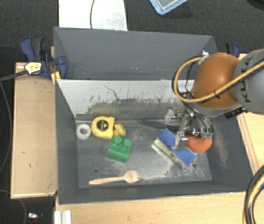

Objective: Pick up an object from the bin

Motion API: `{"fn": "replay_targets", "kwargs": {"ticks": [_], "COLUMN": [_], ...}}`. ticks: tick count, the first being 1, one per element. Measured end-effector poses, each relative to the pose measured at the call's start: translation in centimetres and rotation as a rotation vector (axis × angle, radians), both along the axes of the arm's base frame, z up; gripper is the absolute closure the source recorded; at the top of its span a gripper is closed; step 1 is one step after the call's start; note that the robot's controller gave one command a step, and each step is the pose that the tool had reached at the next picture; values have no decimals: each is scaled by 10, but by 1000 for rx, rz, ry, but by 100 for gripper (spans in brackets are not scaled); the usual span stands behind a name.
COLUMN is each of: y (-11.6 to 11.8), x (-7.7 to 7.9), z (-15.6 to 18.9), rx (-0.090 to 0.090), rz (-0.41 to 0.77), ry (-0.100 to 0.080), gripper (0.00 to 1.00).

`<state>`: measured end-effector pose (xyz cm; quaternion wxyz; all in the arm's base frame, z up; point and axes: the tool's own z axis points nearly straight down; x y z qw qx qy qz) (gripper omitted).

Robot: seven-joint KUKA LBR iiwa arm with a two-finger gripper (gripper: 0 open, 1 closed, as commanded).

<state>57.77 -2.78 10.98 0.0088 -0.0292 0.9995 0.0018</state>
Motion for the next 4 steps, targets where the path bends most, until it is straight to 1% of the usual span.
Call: {"fn": "replay_targets", "kwargs": {"ticks": [1, 2, 3, 4], "y": [-44, -44, -72, -72], "x": [-5, -8, 2, 2], "z": [-22, -33, -29, -29], "rx": [-6, 1, -5, -5], "rz": [45, -88, 54, 53], "ry": [7, 0, 0, 0], "gripper": [0, 0, 100, 100]}}
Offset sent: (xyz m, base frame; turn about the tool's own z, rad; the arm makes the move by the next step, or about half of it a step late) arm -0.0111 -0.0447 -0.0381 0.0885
